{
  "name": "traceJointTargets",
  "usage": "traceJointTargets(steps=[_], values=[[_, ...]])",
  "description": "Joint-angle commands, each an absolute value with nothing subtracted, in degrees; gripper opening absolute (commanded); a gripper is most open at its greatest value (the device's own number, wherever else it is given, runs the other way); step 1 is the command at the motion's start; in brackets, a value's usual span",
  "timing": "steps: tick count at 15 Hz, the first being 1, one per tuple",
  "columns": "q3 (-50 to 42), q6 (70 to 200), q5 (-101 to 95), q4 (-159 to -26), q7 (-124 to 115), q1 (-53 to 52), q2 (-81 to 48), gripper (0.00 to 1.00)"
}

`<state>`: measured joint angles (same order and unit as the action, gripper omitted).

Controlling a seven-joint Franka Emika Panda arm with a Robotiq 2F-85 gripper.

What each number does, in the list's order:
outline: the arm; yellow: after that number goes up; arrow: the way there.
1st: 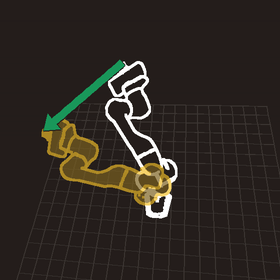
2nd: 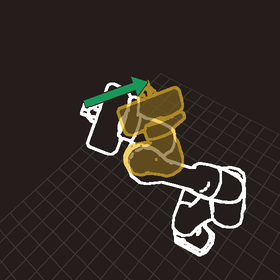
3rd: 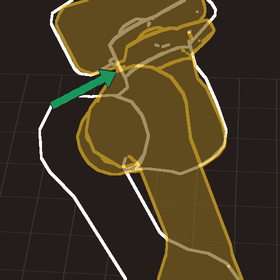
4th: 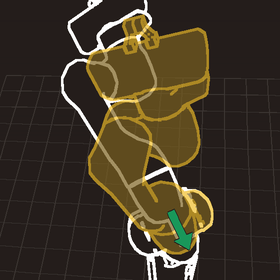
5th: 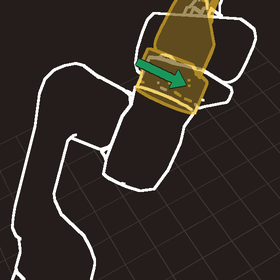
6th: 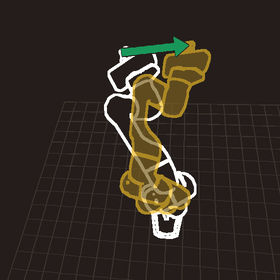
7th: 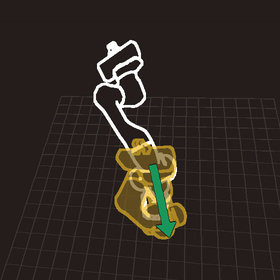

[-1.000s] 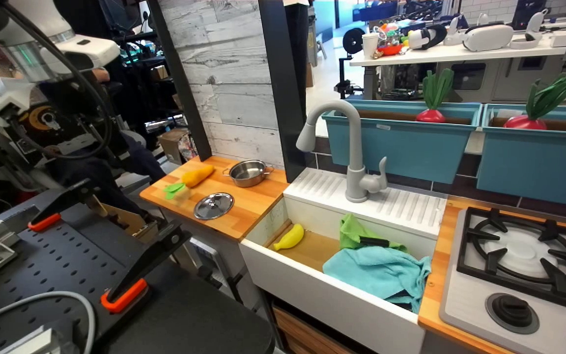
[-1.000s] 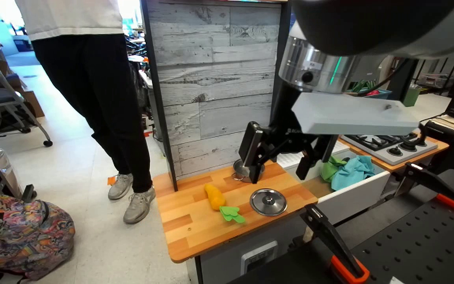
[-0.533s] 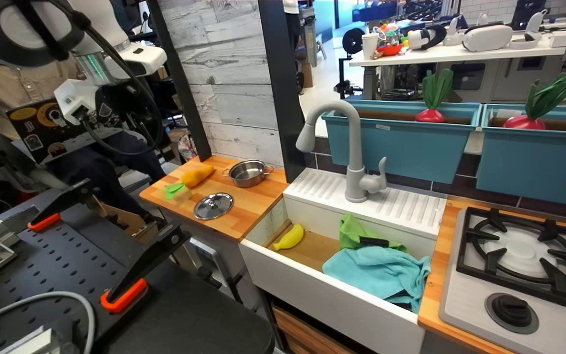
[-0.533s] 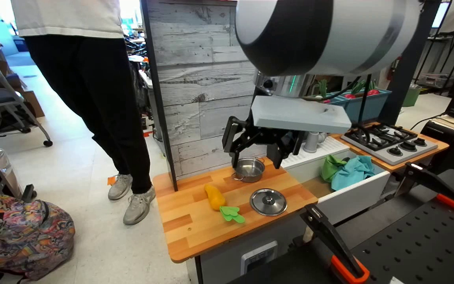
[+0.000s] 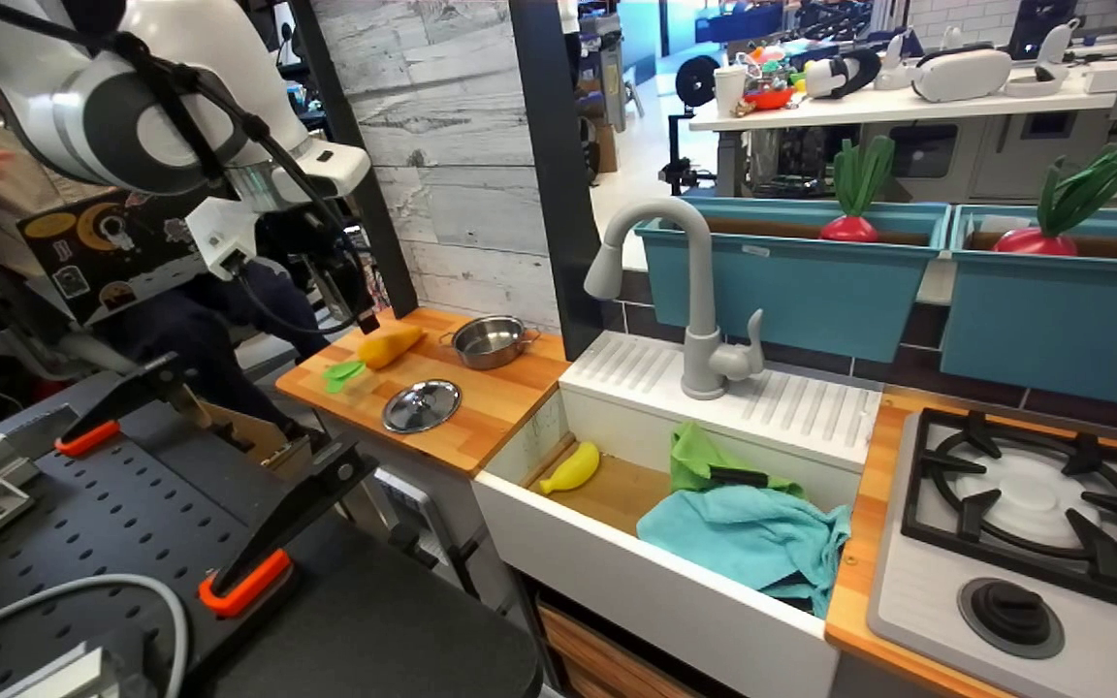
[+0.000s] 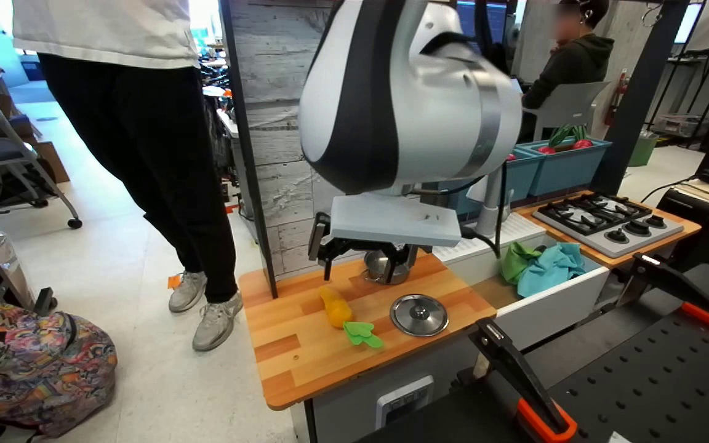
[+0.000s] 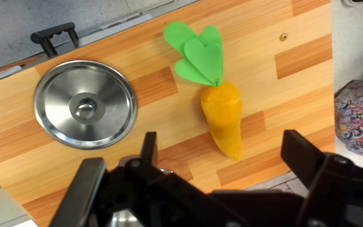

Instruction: Put the carrot plushie in the pot

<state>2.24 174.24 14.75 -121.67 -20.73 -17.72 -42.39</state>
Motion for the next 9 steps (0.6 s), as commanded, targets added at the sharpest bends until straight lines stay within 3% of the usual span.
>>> traceJointTargets(steps=[1, 8, 9], values=[[1.09, 173.16, 14.43, -113.82, -23.03, -20.50, -49.06, 1.00], [-0.58, 170.69, 14.41, -105.51, -24.44, -22.42, -56.81, 1.00], [-0.64, 170.06, 14.23, -104.69, -24.27, -22.30, -57.53, 0.75]])
